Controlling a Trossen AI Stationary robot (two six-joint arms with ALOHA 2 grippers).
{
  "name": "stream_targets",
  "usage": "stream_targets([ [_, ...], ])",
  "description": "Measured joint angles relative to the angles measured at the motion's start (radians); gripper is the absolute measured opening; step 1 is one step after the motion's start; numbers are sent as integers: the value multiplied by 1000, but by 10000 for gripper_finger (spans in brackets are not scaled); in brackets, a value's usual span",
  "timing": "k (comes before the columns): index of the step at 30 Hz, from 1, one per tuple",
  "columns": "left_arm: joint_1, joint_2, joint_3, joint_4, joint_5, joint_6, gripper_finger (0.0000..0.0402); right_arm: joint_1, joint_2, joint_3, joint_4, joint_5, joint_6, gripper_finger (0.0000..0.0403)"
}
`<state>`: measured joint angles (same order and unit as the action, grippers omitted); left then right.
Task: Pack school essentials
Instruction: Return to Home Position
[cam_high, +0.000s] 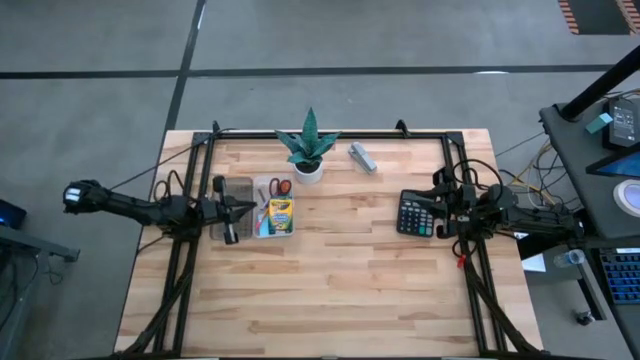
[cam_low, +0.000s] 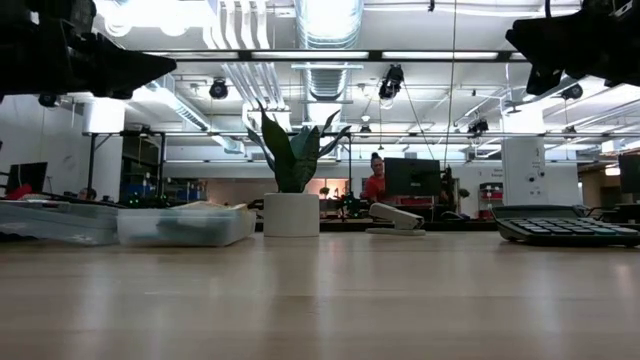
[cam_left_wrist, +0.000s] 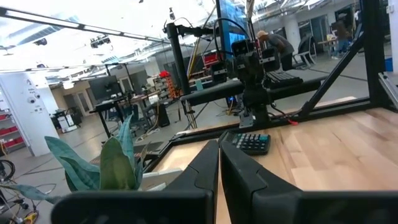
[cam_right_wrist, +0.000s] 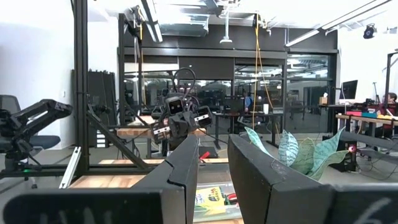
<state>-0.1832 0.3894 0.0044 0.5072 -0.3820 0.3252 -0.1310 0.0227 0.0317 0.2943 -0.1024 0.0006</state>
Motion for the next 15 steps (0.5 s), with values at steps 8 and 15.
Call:
stream_targets([
  [8, 0, 24, 0, 0, 0, 0, 0, 0, 0, 0, 0, 0, 0, 77],
  [15, 0, 45, 0, 0, 0, 0, 0, 0, 0, 0, 0, 0, 0, 77],
])
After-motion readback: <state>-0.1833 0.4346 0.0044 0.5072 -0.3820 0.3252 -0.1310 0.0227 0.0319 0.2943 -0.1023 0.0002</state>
